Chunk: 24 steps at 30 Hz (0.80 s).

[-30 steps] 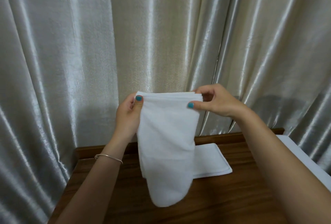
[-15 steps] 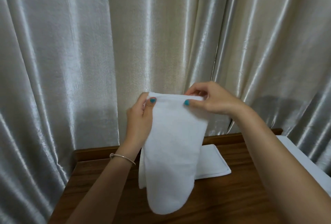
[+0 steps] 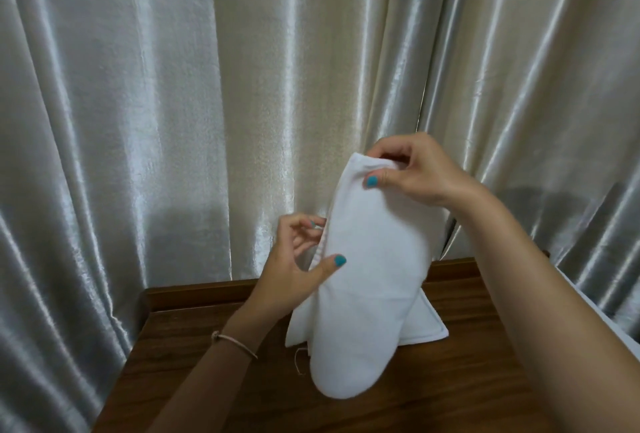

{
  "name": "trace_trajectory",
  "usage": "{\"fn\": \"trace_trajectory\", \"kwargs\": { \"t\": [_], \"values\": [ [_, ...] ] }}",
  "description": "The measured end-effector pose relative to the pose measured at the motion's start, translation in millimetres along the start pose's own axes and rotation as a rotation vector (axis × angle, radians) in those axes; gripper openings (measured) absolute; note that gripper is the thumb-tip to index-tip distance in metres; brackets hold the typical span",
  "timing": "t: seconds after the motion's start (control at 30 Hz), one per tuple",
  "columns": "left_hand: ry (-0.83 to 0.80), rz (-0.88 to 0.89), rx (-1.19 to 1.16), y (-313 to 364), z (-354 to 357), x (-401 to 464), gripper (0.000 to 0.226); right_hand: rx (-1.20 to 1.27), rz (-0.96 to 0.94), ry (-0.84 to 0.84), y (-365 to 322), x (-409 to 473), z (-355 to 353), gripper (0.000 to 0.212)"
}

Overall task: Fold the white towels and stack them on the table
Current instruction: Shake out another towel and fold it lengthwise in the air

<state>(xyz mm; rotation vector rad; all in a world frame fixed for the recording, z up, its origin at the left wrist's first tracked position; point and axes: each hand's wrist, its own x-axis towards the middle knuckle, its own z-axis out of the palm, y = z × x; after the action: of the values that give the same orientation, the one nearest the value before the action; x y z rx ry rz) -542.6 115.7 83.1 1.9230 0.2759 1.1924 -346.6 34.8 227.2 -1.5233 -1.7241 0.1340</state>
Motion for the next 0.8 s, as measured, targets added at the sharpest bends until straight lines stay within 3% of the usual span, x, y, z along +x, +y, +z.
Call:
{"fn": "trace_trajectory", "kwargs": {
  "t": [0.17, 0.27, 0.37, 0.47, 0.57, 0.67, 0.8],
  "values": [
    [0.000, 0.013, 0.081, -8.6, 11.3, -11.2, 0.034, 0.061, -0.025, -0.012, -2.1, -2.3, -14.6, 0.021],
    [0.071, -0.043, -0.033, -5.4, 16.6, -8.8, 0.049, 0.079, -0.039, 0.013, -2.7, -4.9, -19.9, 0.025],
    [0.066, -0.085, 0.020, -6.8, 16.7, -5.5, 0.050, 0.060, -0.023, 0.050, -1.1, -6.9, -23.2, 0.022],
    [0.070, -0.177, -0.009, -6.2, 18.1, -3.2, 0.030, 0.035, 0.004, 0.066, 1.5, -8.9, -23.4, 0.011],
    [-0.029, -0.236, -0.014, -5.6, 18.0, -6.9, 0.010, 0.054, 0.023, 0.112, 5.8, -9.3, -24.1, 0.011],
    [-0.080, -0.376, -0.138, -5.0, 23.1, -13.3, 0.037, 0.069, 0.027, 0.161, 8.0, -8.9, -26.6, 0.016],
    [-0.023, -0.684, -0.563, -8.9, 30.8, -9.0, 0.038, 0.086, 0.017, 0.159, 5.3, -9.7, -27.1, 0.022]
  ]
}}
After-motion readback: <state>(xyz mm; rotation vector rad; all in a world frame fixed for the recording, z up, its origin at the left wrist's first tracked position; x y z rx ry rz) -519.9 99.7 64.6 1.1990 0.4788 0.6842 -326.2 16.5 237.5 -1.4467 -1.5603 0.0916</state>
